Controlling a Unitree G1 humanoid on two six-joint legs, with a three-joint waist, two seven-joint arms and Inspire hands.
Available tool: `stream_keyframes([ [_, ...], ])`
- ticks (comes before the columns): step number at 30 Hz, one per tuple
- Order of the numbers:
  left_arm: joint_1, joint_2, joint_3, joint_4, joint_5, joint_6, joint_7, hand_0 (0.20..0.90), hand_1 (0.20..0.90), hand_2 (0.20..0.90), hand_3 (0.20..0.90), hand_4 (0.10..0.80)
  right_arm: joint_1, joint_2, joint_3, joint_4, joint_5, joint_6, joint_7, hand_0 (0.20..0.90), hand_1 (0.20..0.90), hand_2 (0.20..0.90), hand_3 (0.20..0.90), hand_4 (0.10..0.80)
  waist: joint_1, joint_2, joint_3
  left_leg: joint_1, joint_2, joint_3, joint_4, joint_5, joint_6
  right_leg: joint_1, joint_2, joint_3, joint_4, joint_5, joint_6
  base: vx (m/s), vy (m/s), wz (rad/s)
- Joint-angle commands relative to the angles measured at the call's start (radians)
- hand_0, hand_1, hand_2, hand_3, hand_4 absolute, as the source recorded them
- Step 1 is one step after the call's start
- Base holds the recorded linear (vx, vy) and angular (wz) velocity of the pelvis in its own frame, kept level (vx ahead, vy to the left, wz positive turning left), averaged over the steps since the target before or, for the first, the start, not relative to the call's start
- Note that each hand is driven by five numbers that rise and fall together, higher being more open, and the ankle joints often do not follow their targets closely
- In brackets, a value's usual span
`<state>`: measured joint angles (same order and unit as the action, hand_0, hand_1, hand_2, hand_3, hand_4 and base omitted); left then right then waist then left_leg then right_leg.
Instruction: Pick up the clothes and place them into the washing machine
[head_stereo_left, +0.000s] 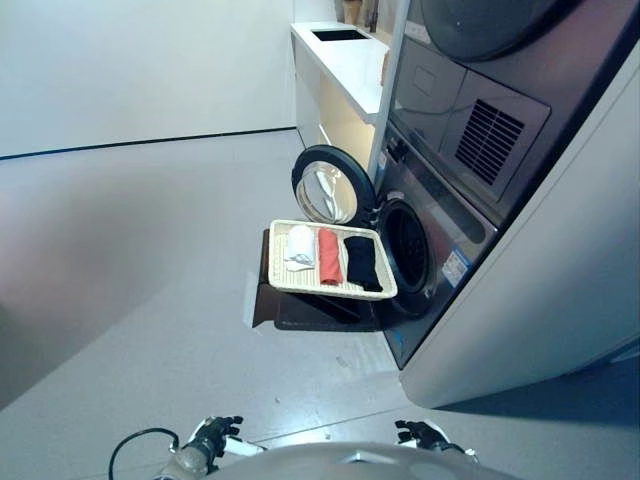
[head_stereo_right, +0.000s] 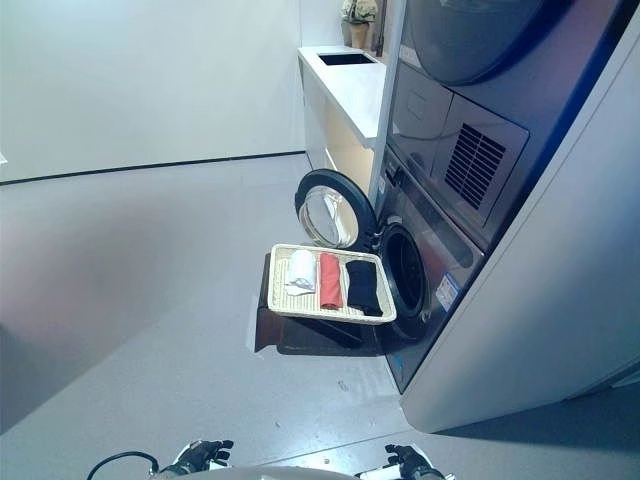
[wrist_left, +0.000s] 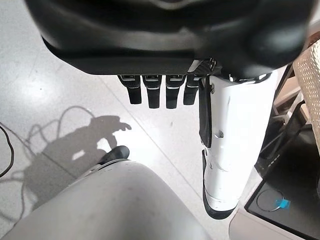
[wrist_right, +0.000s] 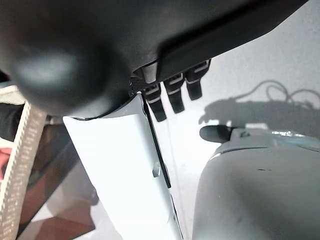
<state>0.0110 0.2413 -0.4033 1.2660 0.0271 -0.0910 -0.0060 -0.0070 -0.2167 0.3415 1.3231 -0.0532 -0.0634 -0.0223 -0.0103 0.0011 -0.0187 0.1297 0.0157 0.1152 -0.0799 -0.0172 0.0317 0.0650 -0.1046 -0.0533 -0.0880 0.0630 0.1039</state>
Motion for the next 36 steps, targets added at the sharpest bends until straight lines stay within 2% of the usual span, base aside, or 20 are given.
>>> stream_keyframes([
  [1, -0.075, -0.049, 0.020, 0.052, 0.011, -0.018, 0.001, 0.900, 0.900, 0.900, 0.900, 0.800, -0.035, -0.061, 0.037, 0.104, -0.057, 0.025, -0.007, 0.900, 0.900, 0.900, 0.900, 0.800, 0.016, 0.003, 0.010, -0.045, -0.011, -0.065, -0.007, 0.008, -0.071, 0.010, 0.026, -0.050, 0.001, -0.010, 0.009, 0.000, 0.000, 0.00],
  [24, -0.061, -0.058, 0.049, 0.057, -0.035, -0.015, -0.016, 0.900, 0.900, 0.900, 0.900, 0.800, -0.027, -0.058, 0.030, 0.101, -0.045, 0.025, 0.004, 0.900, 0.900, 0.900, 0.900, 0.800, 0.017, -0.003, 0.012, -0.042, -0.019, -0.064, -0.007, 0.000, -0.061, 0.009, 0.018, -0.045, 0.001, -0.009, 0.014, 0.000, 0.000, 0.00],
  [34, -0.084, -0.047, 0.061, 0.050, -0.061, -0.012, -0.009, 0.900, 0.900, 0.900, 0.900, 0.800, -0.059, -0.068, 0.025, 0.087, -0.036, 0.033, -0.001, 0.900, 0.900, 0.900, 0.900, 0.800, 0.024, -0.009, 0.047, -0.094, -0.057, -0.066, 0.004, 0.003, -0.025, -0.040, -0.018, -0.028, 0.017, 0.011, 0.028, -0.001, 0.077, 0.01],
  [36, -0.095, -0.036, 0.062, 0.045, -0.065, -0.010, -0.009, 0.900, 0.900, 0.900, 0.900, 0.800, -0.075, -0.073, 0.017, 0.082, -0.025, 0.032, -0.004, 0.900, 0.900, 0.900, 0.900, 0.800, 0.027, -0.011, 0.061, -0.113, -0.072, -0.069, 0.031, -0.012, -0.006, -0.075, -0.037, -0.024, 0.095, -0.010, 0.033, 0.039, 0.151, -0.01],
])
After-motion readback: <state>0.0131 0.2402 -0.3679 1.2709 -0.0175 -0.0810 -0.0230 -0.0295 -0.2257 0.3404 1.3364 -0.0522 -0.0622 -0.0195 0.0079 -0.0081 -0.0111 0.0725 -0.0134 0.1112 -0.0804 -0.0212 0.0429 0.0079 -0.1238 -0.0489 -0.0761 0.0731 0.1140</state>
